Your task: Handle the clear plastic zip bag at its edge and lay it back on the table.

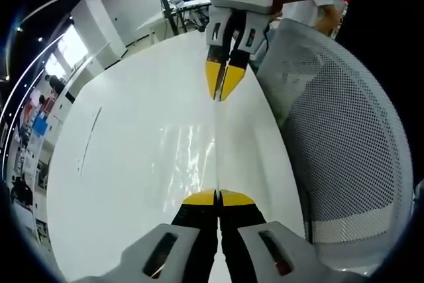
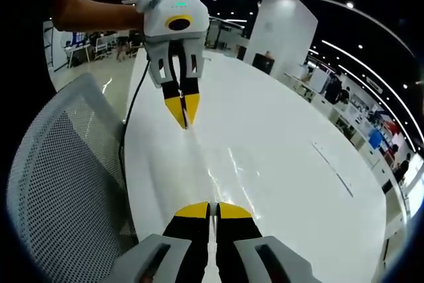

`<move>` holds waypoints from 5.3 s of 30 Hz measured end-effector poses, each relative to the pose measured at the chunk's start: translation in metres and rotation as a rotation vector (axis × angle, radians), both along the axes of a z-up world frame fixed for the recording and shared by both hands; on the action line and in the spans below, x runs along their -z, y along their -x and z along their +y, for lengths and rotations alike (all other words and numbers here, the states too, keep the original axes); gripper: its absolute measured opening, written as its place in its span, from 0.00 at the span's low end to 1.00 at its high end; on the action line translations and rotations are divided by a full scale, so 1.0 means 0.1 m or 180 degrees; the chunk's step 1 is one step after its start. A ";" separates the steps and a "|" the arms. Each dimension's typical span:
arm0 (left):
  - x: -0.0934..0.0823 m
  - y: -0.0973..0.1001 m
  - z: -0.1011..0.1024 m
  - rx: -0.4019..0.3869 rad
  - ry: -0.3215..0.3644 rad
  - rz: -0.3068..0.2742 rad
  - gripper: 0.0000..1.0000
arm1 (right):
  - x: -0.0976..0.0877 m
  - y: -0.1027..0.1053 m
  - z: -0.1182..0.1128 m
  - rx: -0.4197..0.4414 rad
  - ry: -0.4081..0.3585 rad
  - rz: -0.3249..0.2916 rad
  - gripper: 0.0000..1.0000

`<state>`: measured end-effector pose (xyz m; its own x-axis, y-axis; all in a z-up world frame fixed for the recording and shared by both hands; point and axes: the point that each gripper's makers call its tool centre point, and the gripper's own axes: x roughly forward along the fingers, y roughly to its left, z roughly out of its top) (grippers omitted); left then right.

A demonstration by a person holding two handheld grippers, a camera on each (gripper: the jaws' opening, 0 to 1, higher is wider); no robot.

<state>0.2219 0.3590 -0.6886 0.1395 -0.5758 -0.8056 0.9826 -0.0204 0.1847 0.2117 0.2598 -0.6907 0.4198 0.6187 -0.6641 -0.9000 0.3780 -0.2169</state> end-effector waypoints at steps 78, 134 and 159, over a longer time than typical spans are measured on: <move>-0.05 0.15 -0.15 0.0222 0.0048 -0.0258 0.00 | -0.10 0.19 -0.18 0.0103 -0.0125 0.0372 0.19; -0.41 0.16 -0.25 0.0007 0.0726 -0.0198 0.07 | -0.03 0.10 0.15 -0.0227 -0.0117 0.0485 0.00; -0.63 0.24 -0.63 0.0298 0.0823 -0.0470 0.18 | -0.11 0.04 0.14 -0.0121 -0.0196 0.0565 0.00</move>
<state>0.1976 0.2962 -0.6253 0.1807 -0.7748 -0.6059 0.9408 -0.0433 0.3361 0.2076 0.2740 -0.6800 0.2750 0.6736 -0.6860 -0.9360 0.3507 -0.0308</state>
